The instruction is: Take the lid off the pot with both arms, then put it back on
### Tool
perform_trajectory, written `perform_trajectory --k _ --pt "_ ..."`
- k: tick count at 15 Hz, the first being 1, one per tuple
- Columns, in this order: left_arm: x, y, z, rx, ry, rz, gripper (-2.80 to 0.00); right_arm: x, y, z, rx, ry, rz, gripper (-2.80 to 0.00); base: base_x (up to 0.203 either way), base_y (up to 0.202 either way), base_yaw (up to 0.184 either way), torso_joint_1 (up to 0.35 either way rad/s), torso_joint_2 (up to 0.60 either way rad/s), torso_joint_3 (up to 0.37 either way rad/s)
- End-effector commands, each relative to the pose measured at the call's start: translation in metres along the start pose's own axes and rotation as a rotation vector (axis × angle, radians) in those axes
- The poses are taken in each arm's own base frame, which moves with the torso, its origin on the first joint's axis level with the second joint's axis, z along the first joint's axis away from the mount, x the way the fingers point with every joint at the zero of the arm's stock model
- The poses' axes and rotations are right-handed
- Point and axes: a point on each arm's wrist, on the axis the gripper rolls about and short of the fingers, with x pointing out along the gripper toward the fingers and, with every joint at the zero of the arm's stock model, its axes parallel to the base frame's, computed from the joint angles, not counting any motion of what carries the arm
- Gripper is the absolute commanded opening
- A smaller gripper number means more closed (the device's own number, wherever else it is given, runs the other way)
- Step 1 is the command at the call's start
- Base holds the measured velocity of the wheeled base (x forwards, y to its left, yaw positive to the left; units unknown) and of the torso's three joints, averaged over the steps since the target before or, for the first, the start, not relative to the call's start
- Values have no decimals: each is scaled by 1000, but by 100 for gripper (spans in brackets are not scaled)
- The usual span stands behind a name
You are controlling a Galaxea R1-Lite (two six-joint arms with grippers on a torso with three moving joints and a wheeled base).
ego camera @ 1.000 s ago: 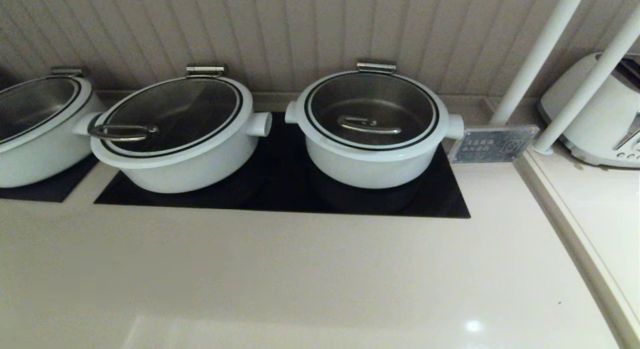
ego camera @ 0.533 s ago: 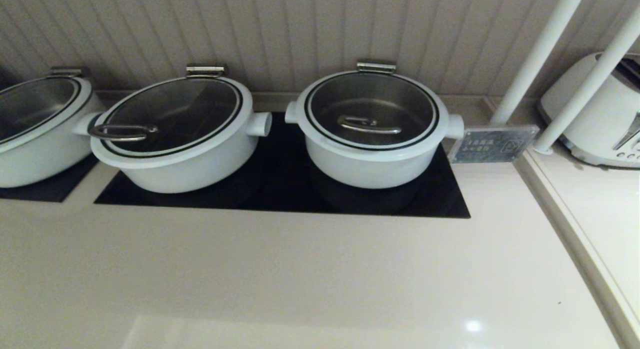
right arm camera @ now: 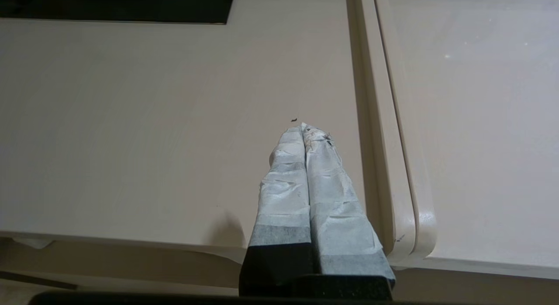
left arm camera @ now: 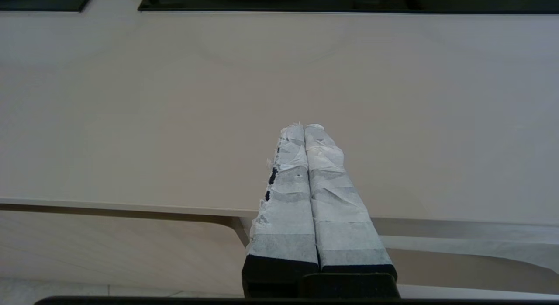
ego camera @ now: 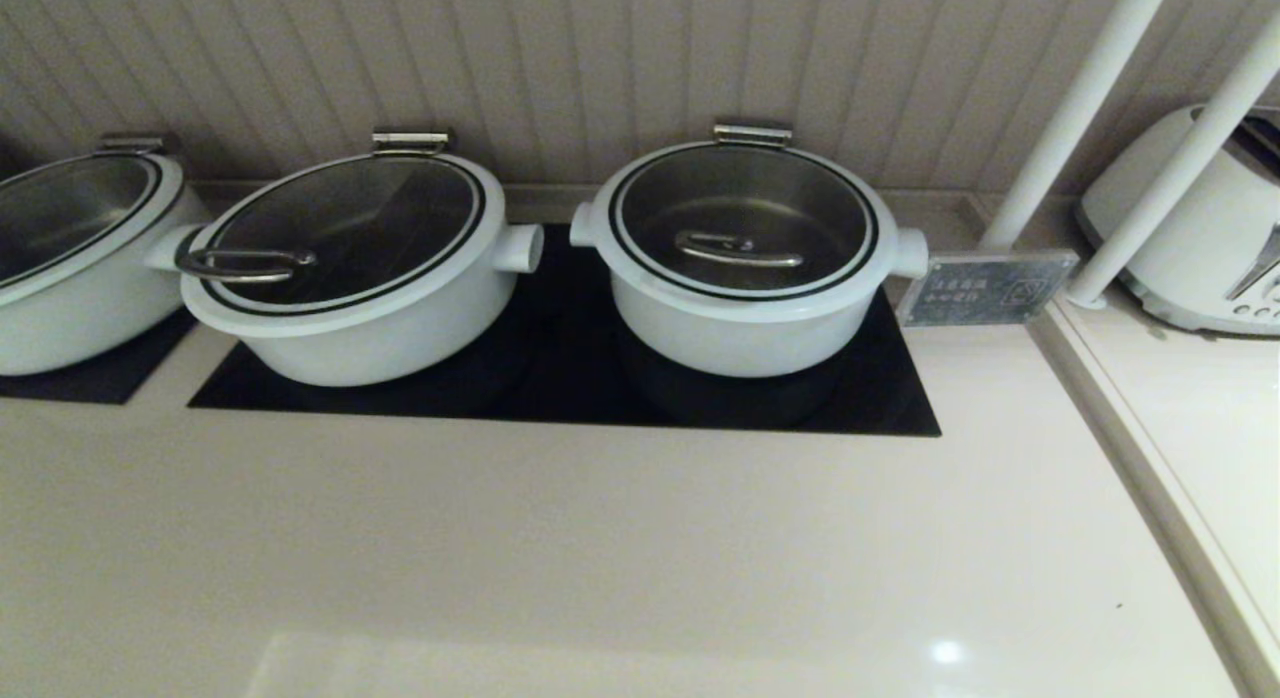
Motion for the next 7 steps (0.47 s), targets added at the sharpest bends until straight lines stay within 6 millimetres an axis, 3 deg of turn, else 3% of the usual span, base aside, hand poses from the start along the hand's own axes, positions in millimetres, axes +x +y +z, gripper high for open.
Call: perform_trajectory --k 1,7 --pt "0 0 0 0 0 0 -280 0 0 0 -4 5 0 -280 0 0 0 0 0 0" --pt "0 0 0 0 0 0 -280 0 0 0 -1 1 3 -280 0 0 0 0 0 0"
